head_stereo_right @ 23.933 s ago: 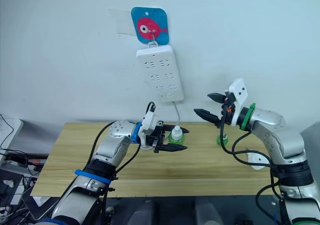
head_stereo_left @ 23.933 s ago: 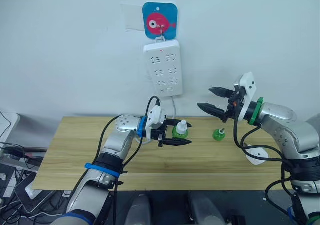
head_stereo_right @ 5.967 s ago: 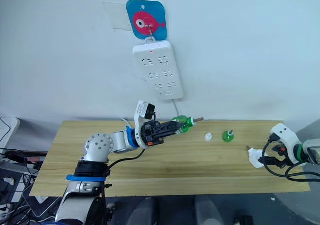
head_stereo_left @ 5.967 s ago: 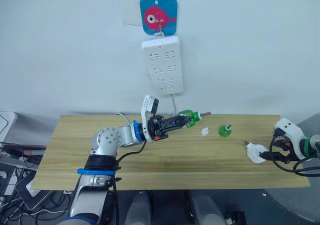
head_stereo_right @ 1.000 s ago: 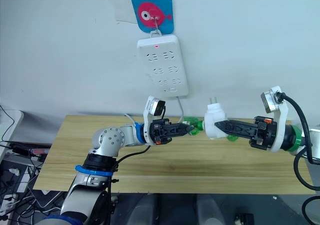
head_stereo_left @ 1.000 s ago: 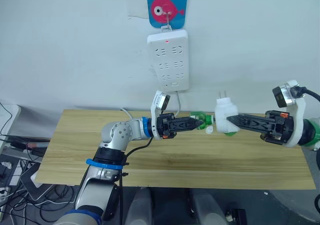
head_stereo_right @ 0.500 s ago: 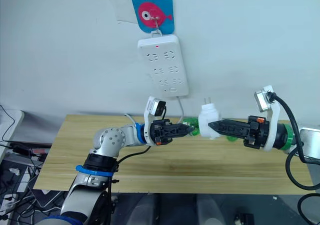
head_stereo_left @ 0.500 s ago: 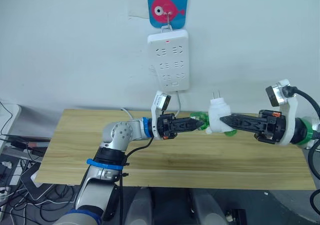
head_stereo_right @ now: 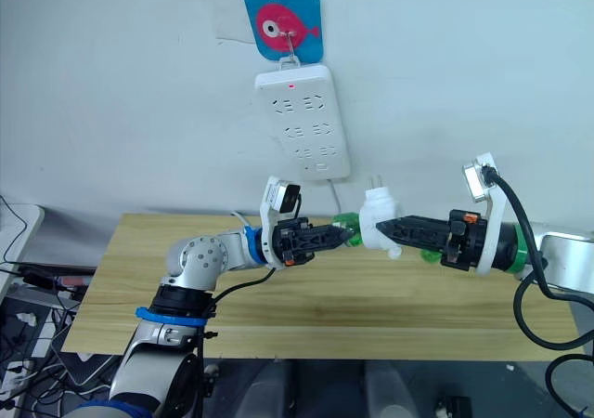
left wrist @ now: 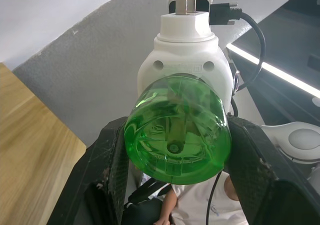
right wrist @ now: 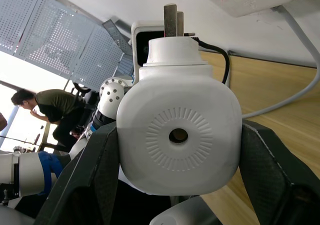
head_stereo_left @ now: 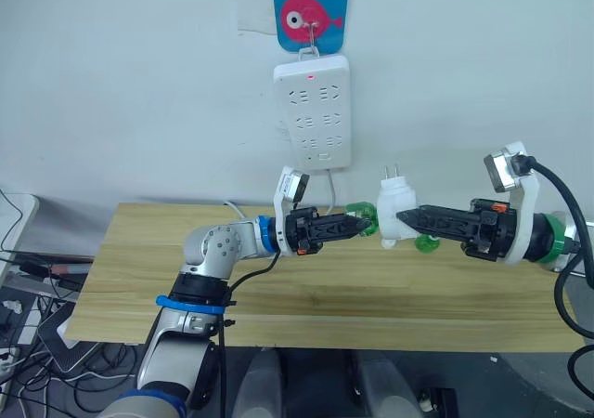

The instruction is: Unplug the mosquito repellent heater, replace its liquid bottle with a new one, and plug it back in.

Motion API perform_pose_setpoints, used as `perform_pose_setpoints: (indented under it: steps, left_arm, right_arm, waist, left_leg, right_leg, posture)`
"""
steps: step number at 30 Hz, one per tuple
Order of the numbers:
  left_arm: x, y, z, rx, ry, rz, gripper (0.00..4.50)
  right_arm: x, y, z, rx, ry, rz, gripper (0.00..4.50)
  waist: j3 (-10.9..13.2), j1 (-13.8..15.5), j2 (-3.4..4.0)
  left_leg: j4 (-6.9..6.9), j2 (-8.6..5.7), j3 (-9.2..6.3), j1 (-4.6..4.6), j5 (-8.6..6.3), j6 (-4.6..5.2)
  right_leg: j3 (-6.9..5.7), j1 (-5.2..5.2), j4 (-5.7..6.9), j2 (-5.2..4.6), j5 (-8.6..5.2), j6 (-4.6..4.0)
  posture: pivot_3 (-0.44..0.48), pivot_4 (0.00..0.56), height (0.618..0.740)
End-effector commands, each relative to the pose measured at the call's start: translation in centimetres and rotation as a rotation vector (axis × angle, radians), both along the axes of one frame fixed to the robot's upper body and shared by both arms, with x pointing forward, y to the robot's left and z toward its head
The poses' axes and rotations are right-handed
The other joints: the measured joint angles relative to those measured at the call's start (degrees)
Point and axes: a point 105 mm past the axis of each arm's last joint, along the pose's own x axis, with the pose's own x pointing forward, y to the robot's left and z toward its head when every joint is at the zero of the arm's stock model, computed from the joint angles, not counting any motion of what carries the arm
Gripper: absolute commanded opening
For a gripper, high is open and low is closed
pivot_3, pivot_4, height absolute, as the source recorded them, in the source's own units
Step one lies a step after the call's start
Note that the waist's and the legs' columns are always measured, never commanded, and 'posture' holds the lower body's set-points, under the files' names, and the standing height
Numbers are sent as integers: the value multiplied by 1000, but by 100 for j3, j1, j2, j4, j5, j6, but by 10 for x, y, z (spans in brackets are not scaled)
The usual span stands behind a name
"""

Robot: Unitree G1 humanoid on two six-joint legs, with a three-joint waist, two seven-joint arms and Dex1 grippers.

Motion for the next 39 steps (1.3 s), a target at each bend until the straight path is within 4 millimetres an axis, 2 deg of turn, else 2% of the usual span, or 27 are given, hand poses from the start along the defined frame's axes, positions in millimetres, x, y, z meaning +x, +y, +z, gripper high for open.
perform_pose_setpoints:
  steps: [1,7,9,12,25,39]
  left_arm:
    - [-12,-11,6,-7,-47,-89,2415]
    - [-13,-9,4,1,-51,-93,2415]
    - [-13,-10,4,-1,-51,-90,2415]
    - [-12,-11,5,-4,-50,-83,2415]
    - [-8,-12,6,-17,-28,-62,2415]
    - [-5,-11,6,-21,-20,-46,2415]
  right_arm:
    - [-13,10,4,16,-14,90,2963]
    - [-17,10,3,6,1,120,2963]
    - [-16,10,4,3,0,121,3685]
    - [-15,10,4,0,1,124,4468]
    - [-17,11,2,7,10,132,4468]
    - [-27,15,-2,13,46,216,4468]
  waist:
    - [0,0,0]
    - [0,0,0]
    - [0,0,0]
    - [0,1,-1]
    - [0,0,0]
    - [0,0,0]
  left_leg:
    - [0,0,0,0,0,0]
    - [0,0,0,0,-1,2]
    - [0,0,0,0,-1,3]
    - [1,0,0,0,-2,3]
    - [1,0,-1,-1,-2,3]
    - [1,0,-2,0,-2,3]
  right_leg:
    - [0,0,0,0,0,0]
    - [0,0,0,0,0,0]
    - [0,0,0,0,0,0]
    - [1,0,0,-1,0,0]
    - [-1,0,0,-1,0,0]
    - [-1,0,0,0,0,0]
  posture:
    - [-100,252,740]
    - [-96,255,740]
    - [-96,255,740]
    - [-93,255,740]
    - [-99,259,740]
    - [-98,263,740]
